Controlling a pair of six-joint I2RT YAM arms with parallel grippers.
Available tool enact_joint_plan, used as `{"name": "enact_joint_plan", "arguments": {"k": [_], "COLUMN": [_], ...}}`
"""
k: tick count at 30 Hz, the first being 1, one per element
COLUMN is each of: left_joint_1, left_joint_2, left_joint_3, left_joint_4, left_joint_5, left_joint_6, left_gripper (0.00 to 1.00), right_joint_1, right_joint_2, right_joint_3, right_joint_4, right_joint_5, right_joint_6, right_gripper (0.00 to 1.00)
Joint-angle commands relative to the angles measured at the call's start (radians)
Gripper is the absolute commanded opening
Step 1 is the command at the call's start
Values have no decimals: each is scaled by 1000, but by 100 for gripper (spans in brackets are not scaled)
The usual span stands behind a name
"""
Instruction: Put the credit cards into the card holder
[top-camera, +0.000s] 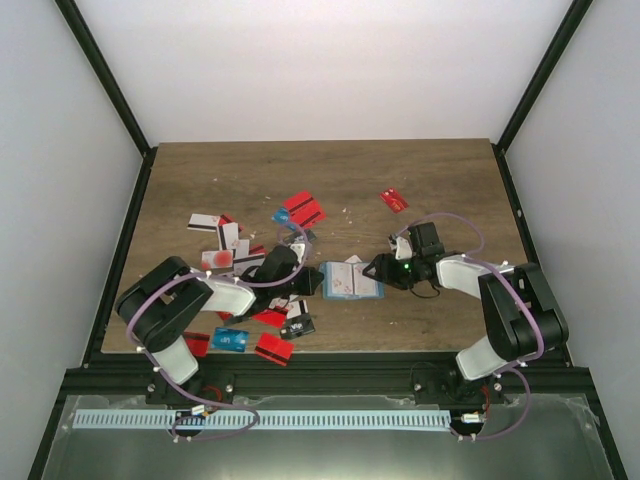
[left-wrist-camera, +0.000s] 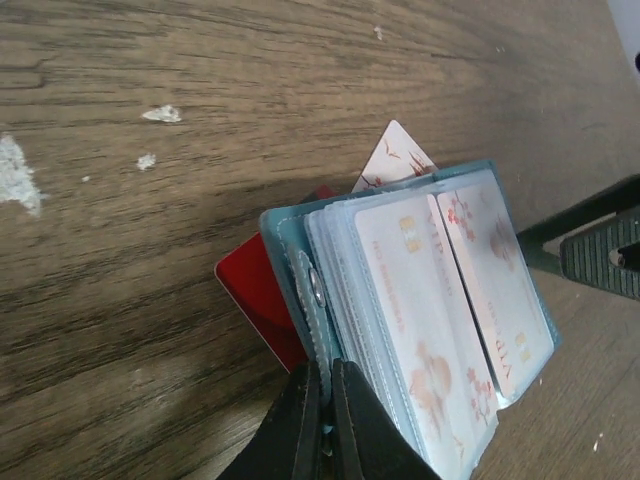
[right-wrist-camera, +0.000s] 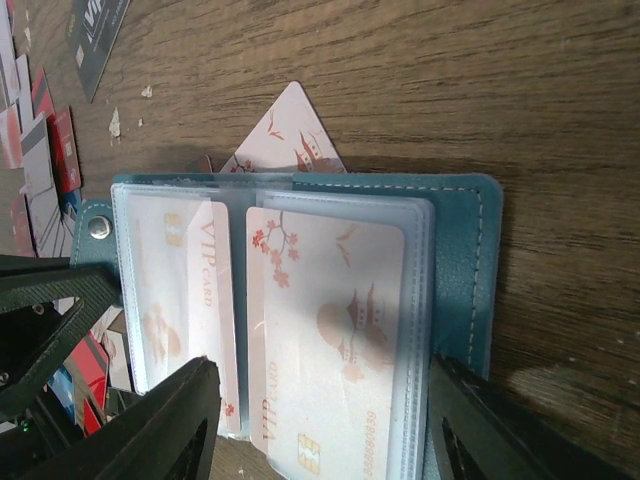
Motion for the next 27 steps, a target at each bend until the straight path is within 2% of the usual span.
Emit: {"name": "enact_joint_plan", "arguments": {"k": [1,9,20,27], "left_joint_1": [0,3,3,3], "left_joint_2": [22,90,81,81], "left_joint_3": [-22,-3,6,8], "left_joint_4": [137,132,55,64], "left_joint_5": [-48,17,-9,16], "left_joint_6": [-122,-25,69,79], "left_gripper": [4,4,4,4], "right_joint_1": [4,4,2,2], "right_joint_2": [36,-24,-194,-149], "right_joint_3": [-49,-11,22,-26], "right_joint_4": [-24,-91,-228,-213], "right_joint_5": [2,59,241,195], "right_joint_6": [9,-2,7,47], "right_gripper": [59,59,62,63]}}
